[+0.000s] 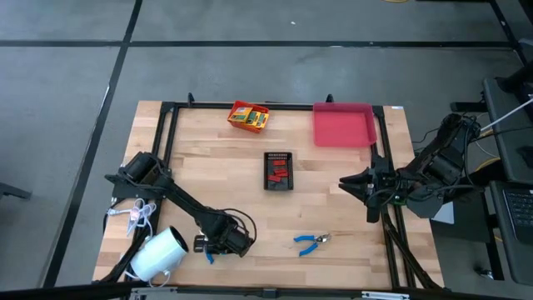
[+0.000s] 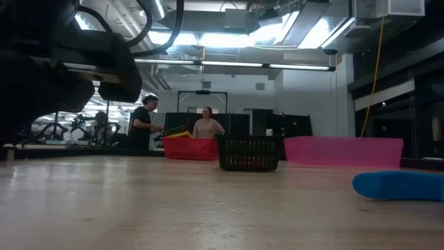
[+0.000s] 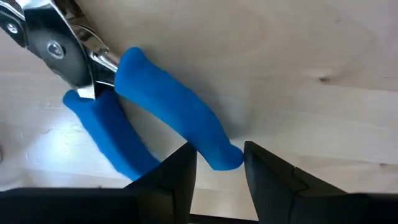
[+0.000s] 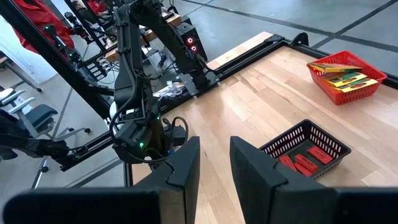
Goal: Pick & Place School Supplies
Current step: Put the blue hole puncher into the red transparent bin
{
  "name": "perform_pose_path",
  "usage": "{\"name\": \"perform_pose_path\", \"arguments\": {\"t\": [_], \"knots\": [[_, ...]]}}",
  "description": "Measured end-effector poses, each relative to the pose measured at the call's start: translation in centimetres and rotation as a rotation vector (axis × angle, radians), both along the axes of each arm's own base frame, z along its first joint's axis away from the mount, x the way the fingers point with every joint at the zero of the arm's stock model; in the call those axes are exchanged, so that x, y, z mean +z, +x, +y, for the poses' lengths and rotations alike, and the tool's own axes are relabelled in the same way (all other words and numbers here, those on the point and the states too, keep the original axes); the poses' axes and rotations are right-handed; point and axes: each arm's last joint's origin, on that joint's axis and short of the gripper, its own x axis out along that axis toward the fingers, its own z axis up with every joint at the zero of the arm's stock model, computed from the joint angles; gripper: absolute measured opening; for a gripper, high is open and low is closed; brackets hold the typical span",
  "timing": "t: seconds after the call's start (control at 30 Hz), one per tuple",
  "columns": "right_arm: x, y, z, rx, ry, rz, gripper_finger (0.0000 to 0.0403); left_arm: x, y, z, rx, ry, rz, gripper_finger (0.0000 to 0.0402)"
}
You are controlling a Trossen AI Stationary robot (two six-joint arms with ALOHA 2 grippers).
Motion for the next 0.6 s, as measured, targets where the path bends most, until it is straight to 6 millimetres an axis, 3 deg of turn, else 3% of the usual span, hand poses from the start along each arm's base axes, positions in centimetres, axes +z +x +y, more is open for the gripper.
{"name": "perform_pose_path", "arguments": {"t": [0.13,0.33,0.6], "knots": [[0.0,0.0,0.0,0.000,0.000,0.000,0.0091,0.0,0.0,0.0,0.003,0.014,-0.009,0.0104],[0.0,0.0,0.0,0.000,-0.003,0.000,0.0091,0.0,0.1,0.1,-0.077,0.024,-0.051,0.0023],[0.1,0.0,0.0,-0.016,-0.007,-0.018,0.0091,0.9,1.2,0.7,-0.250,0.064,-0.244,0.0022]]}}
